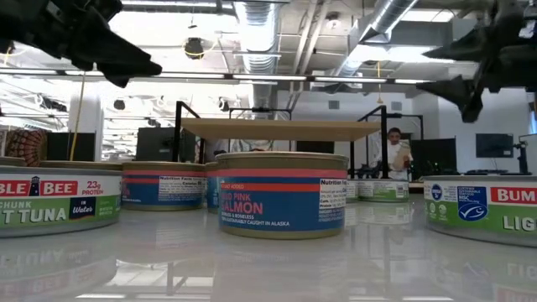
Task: Stack canned seafood by type on shelf
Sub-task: Put the the blue tuna can on the shelf
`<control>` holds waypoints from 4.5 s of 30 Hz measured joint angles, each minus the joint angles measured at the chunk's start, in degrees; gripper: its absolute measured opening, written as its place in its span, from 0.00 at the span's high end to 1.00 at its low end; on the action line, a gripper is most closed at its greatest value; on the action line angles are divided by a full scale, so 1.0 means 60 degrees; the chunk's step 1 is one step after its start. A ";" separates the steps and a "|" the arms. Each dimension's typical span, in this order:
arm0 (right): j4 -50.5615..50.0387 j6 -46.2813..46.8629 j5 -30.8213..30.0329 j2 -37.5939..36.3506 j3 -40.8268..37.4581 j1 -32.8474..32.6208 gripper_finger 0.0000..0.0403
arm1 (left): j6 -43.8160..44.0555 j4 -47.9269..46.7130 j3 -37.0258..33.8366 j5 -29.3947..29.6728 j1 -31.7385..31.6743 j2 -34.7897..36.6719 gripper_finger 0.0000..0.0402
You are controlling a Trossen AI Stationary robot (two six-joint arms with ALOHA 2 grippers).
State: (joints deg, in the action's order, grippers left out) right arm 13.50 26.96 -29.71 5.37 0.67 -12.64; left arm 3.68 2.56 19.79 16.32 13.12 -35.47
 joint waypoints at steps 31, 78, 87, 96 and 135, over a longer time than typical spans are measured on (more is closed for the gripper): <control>-0.0611 -0.2954 0.0477 1.1958 0.7225 -0.0802 0.32 | 0.6786 -0.5979 0.3454 0.1677 0.4737 -0.3359 0.63; 0.0335 -0.3294 0.0917 1.4222 0.9378 -0.1767 0.32 | 0.7707 -0.5469 0.1535 0.0539 0.1009 -0.4064 0.79; 0.0400 -0.3323 0.1963 1.5553 1.0157 -0.1338 0.32 | 0.7491 -0.4885 0.1327 0.0175 0.0916 -0.4010 0.87; -0.0851 -0.5159 0.3198 1.7257 1.2324 -0.1106 0.32 | 0.7223 -0.4195 0.0651 -0.0113 0.0410 -0.3965 1.00; -0.2970 -0.5542 0.3453 1.8983 1.4451 0.0802 0.32 | 0.5312 -0.3201 0.0139 -0.1798 -0.2188 -0.2425 1.00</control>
State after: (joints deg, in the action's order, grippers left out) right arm -4.32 -6.29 -8.99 119.26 87.37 -7.83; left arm 35.55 -16.65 20.62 5.53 -0.01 -50.02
